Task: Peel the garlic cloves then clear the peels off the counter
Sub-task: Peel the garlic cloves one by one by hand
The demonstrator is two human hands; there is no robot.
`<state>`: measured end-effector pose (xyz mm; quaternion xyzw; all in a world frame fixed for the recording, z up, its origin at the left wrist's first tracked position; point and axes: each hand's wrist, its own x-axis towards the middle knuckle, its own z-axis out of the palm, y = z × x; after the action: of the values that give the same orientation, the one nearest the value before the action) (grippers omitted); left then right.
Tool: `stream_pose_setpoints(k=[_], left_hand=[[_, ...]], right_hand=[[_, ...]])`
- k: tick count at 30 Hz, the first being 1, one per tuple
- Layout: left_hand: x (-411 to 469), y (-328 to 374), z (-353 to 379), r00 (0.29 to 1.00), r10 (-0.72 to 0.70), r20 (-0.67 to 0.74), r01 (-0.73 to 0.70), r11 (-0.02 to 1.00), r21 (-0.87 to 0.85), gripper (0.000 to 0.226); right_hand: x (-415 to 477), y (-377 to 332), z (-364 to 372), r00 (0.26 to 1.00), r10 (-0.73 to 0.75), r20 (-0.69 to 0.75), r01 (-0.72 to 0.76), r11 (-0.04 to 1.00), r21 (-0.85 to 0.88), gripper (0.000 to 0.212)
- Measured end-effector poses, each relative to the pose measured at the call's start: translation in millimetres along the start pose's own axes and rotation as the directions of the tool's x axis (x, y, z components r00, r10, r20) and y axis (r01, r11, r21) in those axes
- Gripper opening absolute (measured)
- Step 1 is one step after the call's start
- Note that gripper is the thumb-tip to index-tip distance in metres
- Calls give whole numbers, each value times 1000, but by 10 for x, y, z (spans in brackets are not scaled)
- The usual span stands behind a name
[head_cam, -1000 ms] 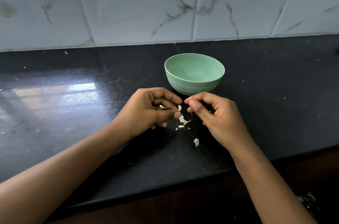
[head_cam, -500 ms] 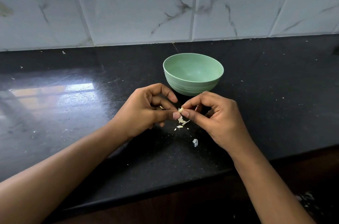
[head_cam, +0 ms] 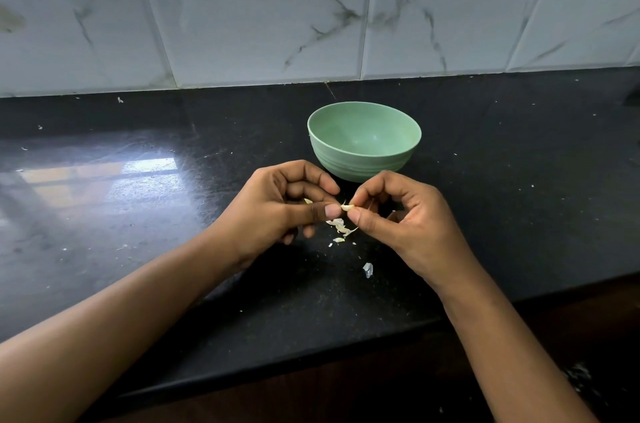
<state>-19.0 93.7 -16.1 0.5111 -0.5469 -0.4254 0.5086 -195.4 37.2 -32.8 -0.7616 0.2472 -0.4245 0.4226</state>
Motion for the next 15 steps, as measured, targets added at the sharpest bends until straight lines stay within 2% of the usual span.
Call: stream_pose_setpoints(k=[6, 10, 13, 15], left_hand=[[-5, -2, -13, 998, 56, -29, -55, 998, 37, 24], [-16, 2, 10, 994, 108, -23, -106, 990, 96, 25], [-37, -3, 25, 998, 59, 16, -60, 995, 85, 26], [-35, -16, 30, 999, 28, 20, -30, 995, 91, 17]], right_hand=[[1, 14, -6, 998, 60, 7, -60, 998, 27, 14], [2, 23, -14, 995, 103, 2, -103, 993, 64, 8], [1, 34, -12, 997, 72, -14, -71, 996, 55, 10], [0, 28, -6, 999, 33, -21, -33, 999, 22, 12]])
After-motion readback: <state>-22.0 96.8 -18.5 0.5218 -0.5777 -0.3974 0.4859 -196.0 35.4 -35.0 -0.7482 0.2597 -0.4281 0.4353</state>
